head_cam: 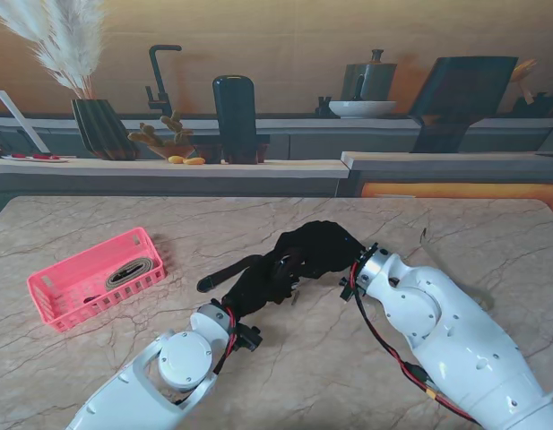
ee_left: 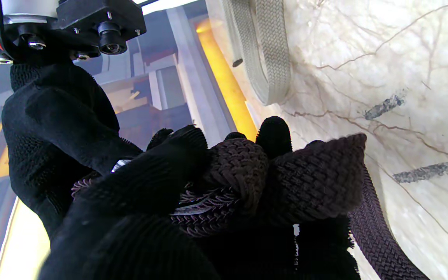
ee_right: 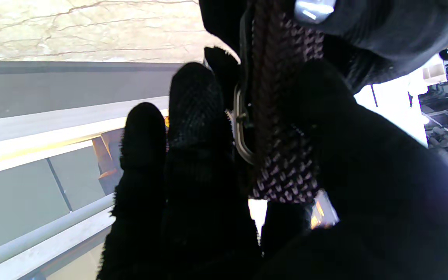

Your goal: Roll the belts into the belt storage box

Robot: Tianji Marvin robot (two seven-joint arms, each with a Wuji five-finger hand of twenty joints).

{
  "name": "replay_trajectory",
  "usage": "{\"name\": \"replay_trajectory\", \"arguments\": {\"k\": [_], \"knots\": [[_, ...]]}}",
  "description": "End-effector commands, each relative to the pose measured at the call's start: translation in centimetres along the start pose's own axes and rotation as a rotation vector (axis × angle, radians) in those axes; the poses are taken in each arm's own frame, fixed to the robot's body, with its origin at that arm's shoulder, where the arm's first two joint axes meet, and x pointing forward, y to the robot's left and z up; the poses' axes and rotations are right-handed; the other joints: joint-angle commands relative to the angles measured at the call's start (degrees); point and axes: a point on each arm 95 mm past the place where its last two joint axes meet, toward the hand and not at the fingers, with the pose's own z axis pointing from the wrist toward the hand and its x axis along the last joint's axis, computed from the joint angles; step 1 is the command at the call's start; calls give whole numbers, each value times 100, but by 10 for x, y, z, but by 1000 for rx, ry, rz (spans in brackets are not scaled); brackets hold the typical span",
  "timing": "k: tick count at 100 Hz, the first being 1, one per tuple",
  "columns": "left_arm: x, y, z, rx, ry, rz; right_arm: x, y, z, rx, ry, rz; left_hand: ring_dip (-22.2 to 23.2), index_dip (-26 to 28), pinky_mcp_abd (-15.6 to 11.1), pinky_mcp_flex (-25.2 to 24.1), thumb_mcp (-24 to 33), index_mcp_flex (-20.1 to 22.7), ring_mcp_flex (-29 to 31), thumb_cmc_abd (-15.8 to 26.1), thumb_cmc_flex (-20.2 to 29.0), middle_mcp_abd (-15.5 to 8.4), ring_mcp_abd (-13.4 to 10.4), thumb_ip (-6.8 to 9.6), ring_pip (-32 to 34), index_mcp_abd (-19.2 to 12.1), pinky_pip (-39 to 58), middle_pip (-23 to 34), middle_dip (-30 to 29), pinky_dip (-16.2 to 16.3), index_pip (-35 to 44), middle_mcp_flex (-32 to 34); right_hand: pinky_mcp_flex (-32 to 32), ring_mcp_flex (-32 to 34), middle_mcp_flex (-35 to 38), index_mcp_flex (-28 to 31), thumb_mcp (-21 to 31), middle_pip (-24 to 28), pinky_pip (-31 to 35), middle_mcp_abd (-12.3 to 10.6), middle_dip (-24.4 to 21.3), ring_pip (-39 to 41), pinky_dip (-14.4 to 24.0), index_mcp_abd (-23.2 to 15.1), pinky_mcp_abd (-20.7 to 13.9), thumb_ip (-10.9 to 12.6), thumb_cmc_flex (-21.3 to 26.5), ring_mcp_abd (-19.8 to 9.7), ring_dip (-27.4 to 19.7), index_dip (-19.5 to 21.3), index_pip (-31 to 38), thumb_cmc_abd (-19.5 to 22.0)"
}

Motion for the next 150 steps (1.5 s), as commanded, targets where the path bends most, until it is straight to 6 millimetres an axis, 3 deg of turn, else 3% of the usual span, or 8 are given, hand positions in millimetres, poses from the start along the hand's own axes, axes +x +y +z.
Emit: {"name": "replay_trajectory", "arguments": {"k": [1,5,25,39,46,57,93,150], "knots": [[6,1,2,8,17,-21,4,5,0,-27,-9,8,-283,-224,170,-294,348,-12,-245,-63,-583,-184,-14,95,-141,-287,-103,367,-433,26,-424,-270,87,301,682,865,852,328,210,-601,83,-76,82,-366,-4,109,560,44,-50,169,1275,305],[5,0,2,6,13,-21,4,11,0,-52,-17,5,-451,-342,207,-516,326,-16,-433,-42,-935,-241,55,225,-354,-302,-231,449,-933,4,-588,-394,94,319,694,882,877,330,221,-590,95,-70,87,-360,16,107,562,63,-44,175,1291,295],[3,-1,3,5,12,-20,8,42,-7,-156,-44,-44,-1295,-896,-1,-1224,82,209,-1049,-304,-1468,-248,-17,145,-1379,-333,-1328,42,-1483,-880,-1278,-399,65,328,684,882,941,369,233,-554,178,-29,99,-320,78,115,585,96,2,216,1307,301],[3,-2,4,12,4,-13,8,61,-12,-199,-55,-119,-1528,-855,-205,-1186,56,838,-857,36,-1072,-310,-68,165,-1469,-404,-1338,60,-1570,-1078,-1075,102,62,326,662,873,944,387,234,-543,212,-10,104,-325,89,127,589,118,25,260,1314,310],[3,-2,4,11,0,-9,9,68,-14,-216,-60,-149,-1688,-758,-333,-1138,-115,1076,-770,-47,-598,-345,-95,-94,-1414,-519,-1318,14,-1395,-1145,-879,420,51,325,650,871,941,394,231,-524,224,-8,105,-317,100,135,594,118,30,272,1308,317],[3,-2,4,6,-5,4,10,78,-16,-240,-65,-191,-1781,-786,-430,-1092,-350,1256,-678,27,-99,-343,-75,-169,-1313,-613,-1292,-241,-1128,-1170,-660,815,48,324,640,863,932,410,231,-515,240,-8,109,-299,109,148,602,118,36,295,1303,319],[2,-4,4,-16,-21,21,12,100,-20,-292,-72,-292,-1920,-941,-251,-960,-1750,1511,-587,930,1030,-120,122,-75,-1104,-601,-962,-117,-1310,-1033,-369,971,42,328,609,819,884,430,226,-510,248,-18,116,-305,97,188,610,111,41,345,1276,360],[7,6,1,12,-51,-81,12,51,8,-193,-30,-282,-1865,-1064,18,-803,-2153,1536,-421,1049,1243,116,361,-3,-663,-267,-425,132,-1646,-772,-384,1013,69,343,593,750,765,484,262,-444,207,42,135,-213,120,326,655,100,79,302,1216,366]]}}
